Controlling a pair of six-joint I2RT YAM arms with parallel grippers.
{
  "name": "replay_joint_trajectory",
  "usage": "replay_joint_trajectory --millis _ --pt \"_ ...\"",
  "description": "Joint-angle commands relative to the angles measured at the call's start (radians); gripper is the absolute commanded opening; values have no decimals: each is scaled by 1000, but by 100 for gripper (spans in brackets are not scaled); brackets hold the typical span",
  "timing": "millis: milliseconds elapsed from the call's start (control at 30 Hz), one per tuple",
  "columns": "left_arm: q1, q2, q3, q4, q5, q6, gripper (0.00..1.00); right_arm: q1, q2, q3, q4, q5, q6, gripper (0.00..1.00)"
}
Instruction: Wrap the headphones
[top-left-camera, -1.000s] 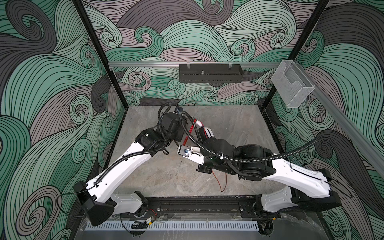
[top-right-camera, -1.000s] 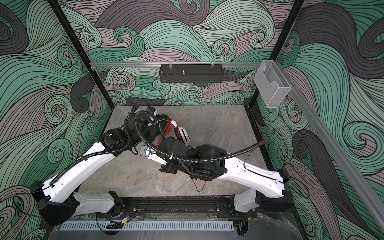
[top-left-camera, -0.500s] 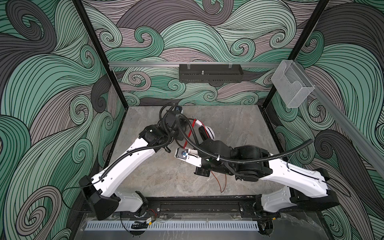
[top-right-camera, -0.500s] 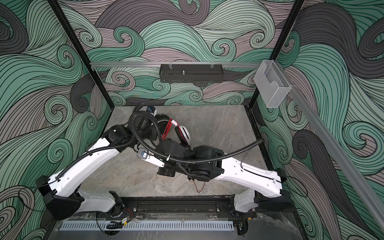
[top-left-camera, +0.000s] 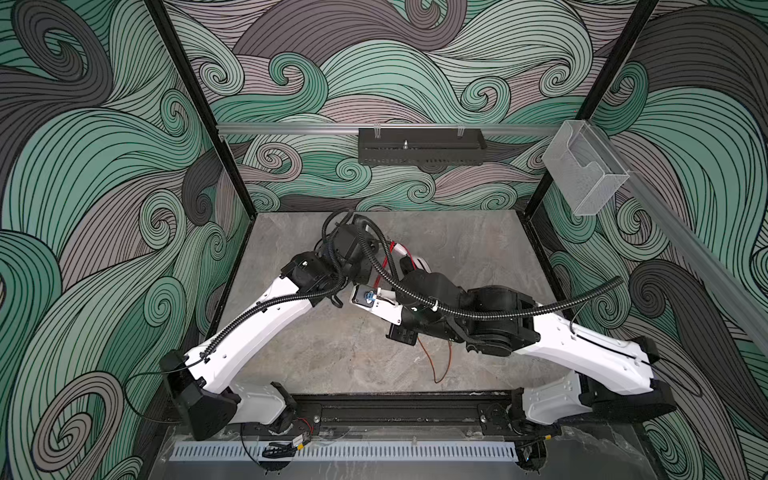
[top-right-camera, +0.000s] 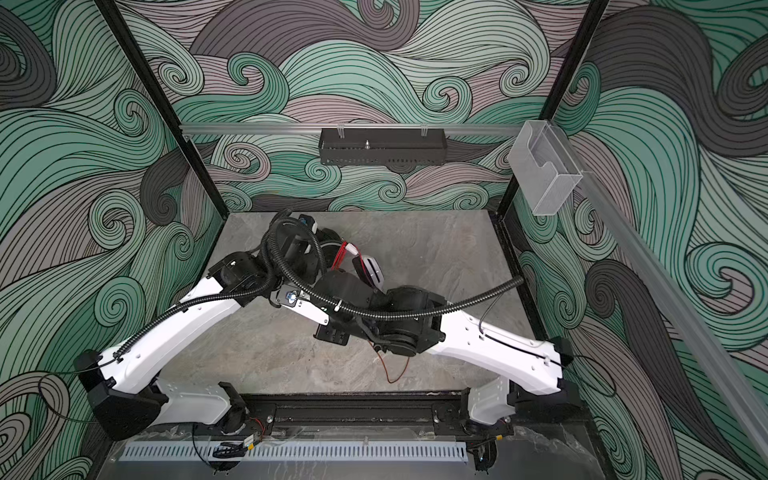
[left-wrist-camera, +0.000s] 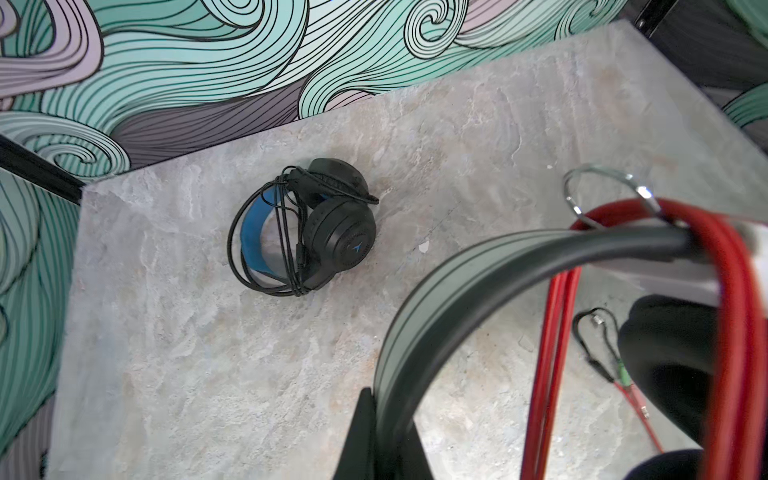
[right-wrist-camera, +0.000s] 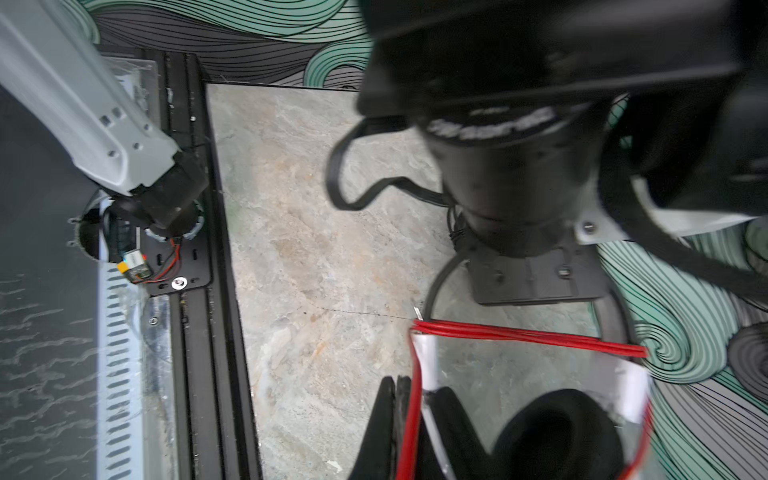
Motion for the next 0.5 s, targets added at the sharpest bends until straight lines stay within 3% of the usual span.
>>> replay_joint_trajectory --millis 0,233,467 --pt "-29 -63 -25 56 -92 98 0 -17 -31 66 -27 111 -95 0" --pt "-50 -156 -101 111 -58 263 0 -70 -34 73 -45 250 -289 0" --pt "-54 -233 -146 130 115 355 0 -180 -38 96 -45 240 -279 3"
